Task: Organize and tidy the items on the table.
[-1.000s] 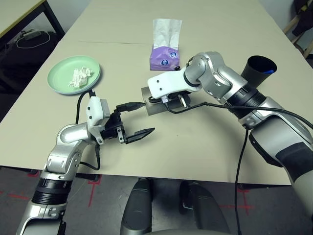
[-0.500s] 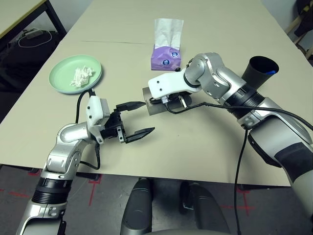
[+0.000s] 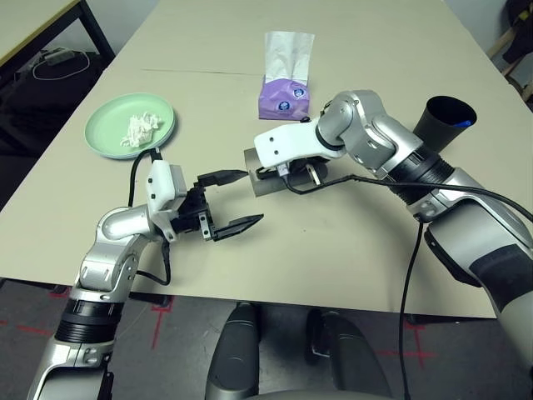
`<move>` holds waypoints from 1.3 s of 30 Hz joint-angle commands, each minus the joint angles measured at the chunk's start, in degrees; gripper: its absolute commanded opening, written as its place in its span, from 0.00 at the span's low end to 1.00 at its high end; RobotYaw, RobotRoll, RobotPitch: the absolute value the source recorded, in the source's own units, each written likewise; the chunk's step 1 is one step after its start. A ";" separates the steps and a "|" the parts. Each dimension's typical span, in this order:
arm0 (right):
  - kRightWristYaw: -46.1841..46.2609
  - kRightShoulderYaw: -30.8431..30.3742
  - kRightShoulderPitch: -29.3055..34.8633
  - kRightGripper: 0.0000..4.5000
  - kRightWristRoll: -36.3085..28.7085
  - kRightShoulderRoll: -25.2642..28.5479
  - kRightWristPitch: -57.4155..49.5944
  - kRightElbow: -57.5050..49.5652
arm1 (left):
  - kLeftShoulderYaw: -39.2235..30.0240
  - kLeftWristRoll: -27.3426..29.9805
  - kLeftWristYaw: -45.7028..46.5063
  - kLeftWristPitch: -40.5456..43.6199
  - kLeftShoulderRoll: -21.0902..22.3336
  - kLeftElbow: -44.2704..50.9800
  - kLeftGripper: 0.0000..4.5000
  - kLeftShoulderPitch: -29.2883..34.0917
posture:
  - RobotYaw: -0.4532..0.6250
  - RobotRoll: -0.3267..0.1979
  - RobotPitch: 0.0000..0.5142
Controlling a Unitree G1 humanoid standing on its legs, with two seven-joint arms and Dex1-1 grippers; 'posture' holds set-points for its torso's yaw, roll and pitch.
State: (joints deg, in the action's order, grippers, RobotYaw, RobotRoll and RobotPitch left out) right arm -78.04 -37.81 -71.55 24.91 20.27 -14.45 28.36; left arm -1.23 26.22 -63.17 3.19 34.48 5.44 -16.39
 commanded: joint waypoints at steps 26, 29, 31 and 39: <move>0.42 0.39 -1.33 1.00 2.55 -0.71 4.67 5.52 | -0.20 -0.54 -0.13 -0.83 0.06 -0.59 1.00 0.63 | 0.70 0.62 0.34; 1.00 0.73 -2.34 1.00 2.60 -1.16 4.94 7.08 | -0.02 -0.61 -0.02 -0.82 -0.12 -0.53 1.00 0.63 | 0.69 0.62 0.33; 1.52 0.84 -3.18 1.00 2.64 -1.51 5.32 8.47 | 0.11 -0.67 0.10 -0.84 -0.28 -0.41 1.00 0.68 | 0.69 0.62 0.33; 4.62 1.57 -7.17 1.00 2.42 -3.33 7.64 15.60 | 0.29 -0.71 0.86 -0.75 -0.72 0.66 1.00 1.69 | 0.70 0.62 0.33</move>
State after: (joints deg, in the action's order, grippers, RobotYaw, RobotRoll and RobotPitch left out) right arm -73.95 -37.40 -77.75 27.30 17.39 -7.52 42.82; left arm -1.20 26.11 -62.42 3.01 33.94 5.52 -15.41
